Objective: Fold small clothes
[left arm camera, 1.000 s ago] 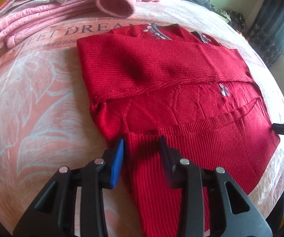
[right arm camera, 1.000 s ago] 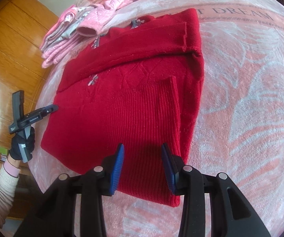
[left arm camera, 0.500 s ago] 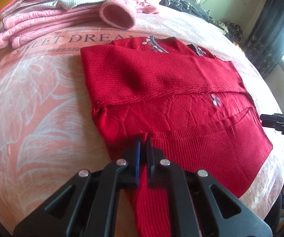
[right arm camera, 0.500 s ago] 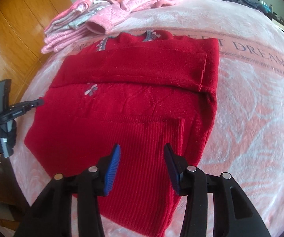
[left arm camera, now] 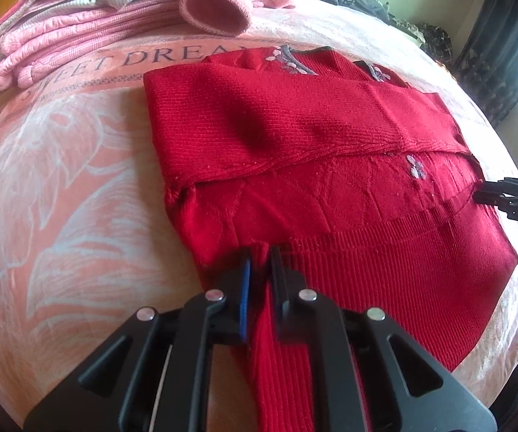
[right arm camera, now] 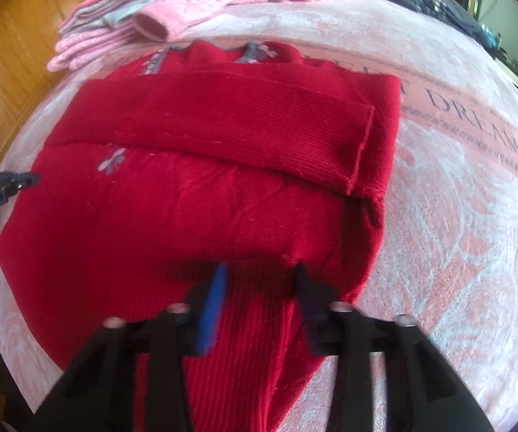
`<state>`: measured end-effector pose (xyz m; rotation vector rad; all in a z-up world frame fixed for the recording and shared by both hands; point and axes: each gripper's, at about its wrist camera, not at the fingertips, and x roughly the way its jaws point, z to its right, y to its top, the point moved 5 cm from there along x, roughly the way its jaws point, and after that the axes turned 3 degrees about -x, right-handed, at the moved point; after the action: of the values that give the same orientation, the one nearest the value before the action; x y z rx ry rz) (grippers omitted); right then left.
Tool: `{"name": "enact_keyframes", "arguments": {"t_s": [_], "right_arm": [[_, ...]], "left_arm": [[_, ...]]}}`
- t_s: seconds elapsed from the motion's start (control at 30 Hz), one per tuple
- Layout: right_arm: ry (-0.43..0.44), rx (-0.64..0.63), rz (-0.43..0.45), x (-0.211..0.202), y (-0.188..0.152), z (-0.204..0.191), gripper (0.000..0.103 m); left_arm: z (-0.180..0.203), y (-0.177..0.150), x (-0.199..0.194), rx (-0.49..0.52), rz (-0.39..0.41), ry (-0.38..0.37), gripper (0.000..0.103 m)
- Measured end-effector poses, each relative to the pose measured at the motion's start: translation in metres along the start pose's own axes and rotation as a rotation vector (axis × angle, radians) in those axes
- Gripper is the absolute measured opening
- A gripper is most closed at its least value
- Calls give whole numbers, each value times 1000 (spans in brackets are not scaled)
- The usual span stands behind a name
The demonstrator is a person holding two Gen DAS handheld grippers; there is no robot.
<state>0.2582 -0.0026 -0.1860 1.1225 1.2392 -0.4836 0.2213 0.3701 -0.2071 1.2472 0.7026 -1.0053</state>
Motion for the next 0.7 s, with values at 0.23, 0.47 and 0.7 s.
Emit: {"name": "enact_keyframes", "arguments": {"t_s": [0.23, 0.47, 0.7], "right_arm": [[-34, -73, 70, -26, -13, -16, 5], [42, 58, 155, -64, -18, 5, 5], [42, 119, 211, -91, -3, 19, 4]], "left_arm": [[3, -3, -17, 4, 57, 10, 3], [4, -4, -57, -23, 162, -26, 3], [16, 20, -91, -31, 269, -26, 3]]}}
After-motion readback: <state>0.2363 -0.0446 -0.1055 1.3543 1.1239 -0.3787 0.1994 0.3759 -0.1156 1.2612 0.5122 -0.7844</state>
